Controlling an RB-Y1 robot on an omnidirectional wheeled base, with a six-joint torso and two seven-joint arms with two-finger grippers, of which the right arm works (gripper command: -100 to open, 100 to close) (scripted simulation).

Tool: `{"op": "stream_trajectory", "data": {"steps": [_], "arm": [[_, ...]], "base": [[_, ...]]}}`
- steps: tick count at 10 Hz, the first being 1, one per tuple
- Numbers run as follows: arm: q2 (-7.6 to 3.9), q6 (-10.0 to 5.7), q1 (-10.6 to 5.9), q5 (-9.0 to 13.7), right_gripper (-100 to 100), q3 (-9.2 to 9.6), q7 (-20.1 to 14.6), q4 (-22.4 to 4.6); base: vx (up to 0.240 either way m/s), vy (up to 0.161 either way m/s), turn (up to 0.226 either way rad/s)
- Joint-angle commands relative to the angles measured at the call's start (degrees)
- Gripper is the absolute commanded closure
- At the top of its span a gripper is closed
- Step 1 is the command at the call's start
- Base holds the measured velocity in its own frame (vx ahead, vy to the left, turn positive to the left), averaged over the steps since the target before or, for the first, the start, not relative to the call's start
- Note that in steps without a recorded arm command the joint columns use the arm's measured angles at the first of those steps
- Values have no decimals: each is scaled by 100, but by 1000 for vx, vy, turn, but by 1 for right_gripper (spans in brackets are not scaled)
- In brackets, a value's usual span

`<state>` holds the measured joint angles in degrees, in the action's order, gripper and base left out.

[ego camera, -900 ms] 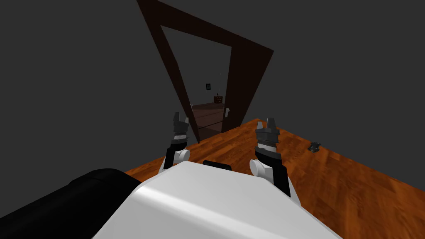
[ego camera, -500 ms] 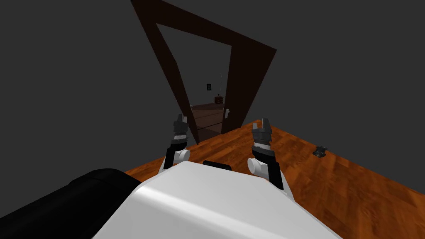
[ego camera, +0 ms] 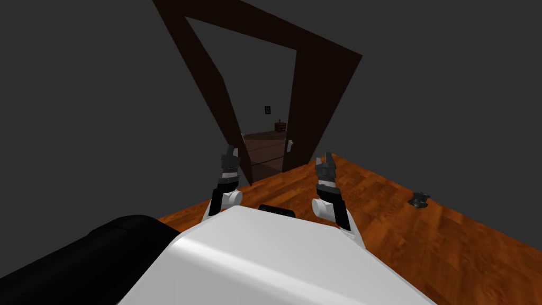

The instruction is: Push the door open

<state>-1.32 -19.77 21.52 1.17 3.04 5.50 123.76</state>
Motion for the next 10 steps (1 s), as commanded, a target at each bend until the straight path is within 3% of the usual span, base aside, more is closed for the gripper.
{"op": "stream_trajectory", "data": {"steps": [1,10], "arm": [[-39,-25,-109,-3,-100,12,-34,-235],[-149,-7,-825,-64,-100,172,-194,-1579]], "base": [[88,-63,48],[94,-89,57]]}}
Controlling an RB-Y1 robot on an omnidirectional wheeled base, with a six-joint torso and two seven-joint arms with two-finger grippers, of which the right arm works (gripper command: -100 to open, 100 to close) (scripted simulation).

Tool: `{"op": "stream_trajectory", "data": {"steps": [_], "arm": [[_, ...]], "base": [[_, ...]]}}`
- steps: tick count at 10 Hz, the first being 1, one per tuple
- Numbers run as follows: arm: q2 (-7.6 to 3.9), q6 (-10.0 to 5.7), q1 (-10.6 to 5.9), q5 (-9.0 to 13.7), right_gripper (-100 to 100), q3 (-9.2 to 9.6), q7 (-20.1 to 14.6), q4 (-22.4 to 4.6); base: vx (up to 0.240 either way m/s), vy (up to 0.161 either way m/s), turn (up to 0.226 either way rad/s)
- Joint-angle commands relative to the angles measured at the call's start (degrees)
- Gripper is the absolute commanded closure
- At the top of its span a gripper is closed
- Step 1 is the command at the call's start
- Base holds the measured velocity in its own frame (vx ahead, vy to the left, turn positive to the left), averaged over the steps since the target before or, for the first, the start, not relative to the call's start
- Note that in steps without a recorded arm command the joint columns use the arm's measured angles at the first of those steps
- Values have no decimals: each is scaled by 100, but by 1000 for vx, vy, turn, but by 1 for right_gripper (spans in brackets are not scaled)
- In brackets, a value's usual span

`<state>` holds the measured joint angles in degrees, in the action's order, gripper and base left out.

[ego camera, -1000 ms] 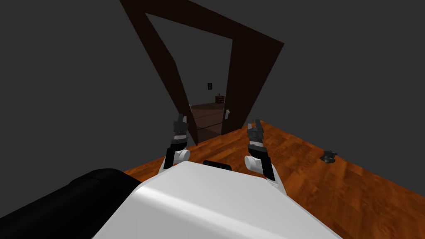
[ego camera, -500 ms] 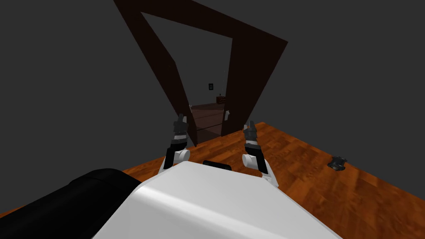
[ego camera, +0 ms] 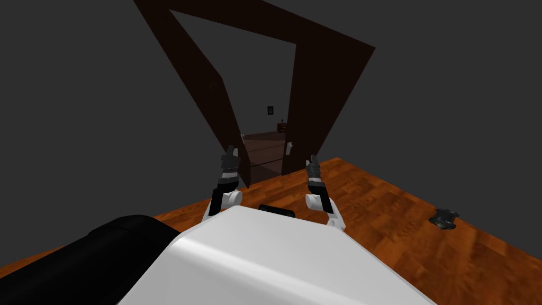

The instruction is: Push the door open

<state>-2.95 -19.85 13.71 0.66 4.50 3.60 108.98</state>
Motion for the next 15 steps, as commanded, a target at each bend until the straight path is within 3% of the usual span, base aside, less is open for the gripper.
{"op": "stream_trajectory", "data": {"steps": [1,7,15], "arm": [[7,4,-132,-21,-100,46,-23,-265],[-6,17,-668,-67,-100,166,-143,-1272],[63,34,-1380,-128,-100,325,-303,-2609]], "base": [[91,-94,66],[90,-87,65],[81,-101,66]]}}
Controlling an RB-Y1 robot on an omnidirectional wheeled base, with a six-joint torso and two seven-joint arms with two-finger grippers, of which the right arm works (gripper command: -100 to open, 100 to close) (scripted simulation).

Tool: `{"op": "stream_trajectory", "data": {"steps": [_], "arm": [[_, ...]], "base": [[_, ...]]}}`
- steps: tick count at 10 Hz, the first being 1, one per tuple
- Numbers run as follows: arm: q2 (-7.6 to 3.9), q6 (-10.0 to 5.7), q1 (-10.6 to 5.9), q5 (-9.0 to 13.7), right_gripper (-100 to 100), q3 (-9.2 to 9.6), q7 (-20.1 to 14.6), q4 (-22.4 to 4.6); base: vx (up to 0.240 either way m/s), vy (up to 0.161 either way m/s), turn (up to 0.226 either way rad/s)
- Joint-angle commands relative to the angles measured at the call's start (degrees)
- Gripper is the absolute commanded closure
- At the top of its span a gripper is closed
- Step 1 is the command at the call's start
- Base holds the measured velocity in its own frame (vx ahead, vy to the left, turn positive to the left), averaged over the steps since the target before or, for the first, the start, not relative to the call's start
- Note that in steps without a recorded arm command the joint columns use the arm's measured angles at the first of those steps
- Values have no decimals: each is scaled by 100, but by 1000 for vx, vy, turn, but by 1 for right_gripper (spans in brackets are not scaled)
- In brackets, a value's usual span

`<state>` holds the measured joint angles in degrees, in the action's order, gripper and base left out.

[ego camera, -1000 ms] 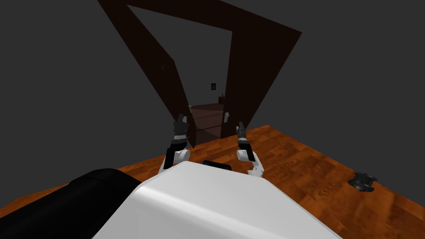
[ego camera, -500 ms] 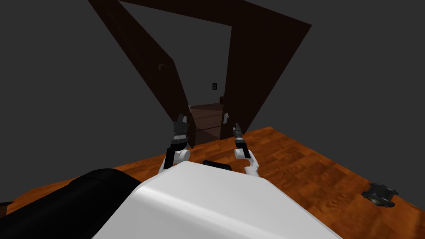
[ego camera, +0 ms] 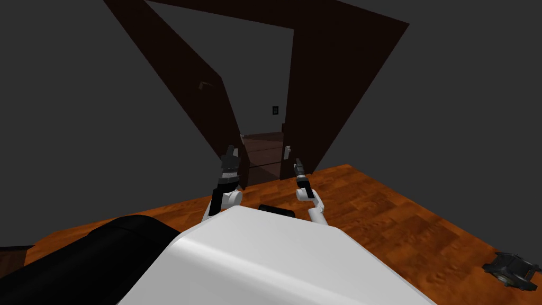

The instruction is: Push the door open

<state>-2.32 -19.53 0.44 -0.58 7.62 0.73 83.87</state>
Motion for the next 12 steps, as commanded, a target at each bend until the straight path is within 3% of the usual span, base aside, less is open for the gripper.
{"op": "stream_trajectory", "data": {"steps": [1,12], "arm": [[17,4,-136,-10,-100,31,-35,-253],[238,24,-938,-79,-100,211,-215,-1760]], "base": [[90,-106,53],[80,-97,54]]}}
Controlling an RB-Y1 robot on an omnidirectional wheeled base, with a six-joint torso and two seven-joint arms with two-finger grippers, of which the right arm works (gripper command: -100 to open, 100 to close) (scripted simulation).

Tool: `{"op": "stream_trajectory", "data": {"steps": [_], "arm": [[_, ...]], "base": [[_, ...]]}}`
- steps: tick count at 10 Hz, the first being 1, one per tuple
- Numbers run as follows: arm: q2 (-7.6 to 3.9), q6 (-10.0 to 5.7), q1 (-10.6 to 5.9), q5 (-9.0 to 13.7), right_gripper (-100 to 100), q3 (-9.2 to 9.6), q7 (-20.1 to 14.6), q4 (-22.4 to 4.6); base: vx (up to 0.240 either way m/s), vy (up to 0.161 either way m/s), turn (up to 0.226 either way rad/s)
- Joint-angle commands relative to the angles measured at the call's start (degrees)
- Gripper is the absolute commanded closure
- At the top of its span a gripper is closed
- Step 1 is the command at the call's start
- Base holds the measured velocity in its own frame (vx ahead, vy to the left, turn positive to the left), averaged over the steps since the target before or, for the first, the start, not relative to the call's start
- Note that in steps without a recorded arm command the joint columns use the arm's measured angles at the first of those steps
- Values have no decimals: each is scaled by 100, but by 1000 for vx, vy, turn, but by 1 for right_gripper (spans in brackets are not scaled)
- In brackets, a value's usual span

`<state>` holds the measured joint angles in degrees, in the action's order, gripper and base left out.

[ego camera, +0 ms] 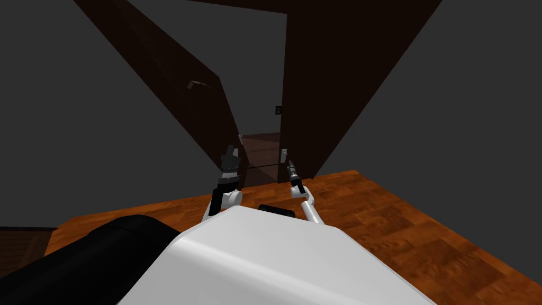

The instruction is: Push the door open

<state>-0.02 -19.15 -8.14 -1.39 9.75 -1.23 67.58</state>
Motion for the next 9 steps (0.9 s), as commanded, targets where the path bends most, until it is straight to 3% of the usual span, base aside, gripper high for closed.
{"op": "stream_trajectory", "data": {"steps": [1,7,9], "arm": [[30,-12,-131,-2,-100,9,-30,-227],[190,-4,-462,-30,-100,83,-104,-848],[192,11,-462,-31,-100,88,-109,-839]], "base": [[67,-80,41],[87,-84,39],[79,-55,22]]}}
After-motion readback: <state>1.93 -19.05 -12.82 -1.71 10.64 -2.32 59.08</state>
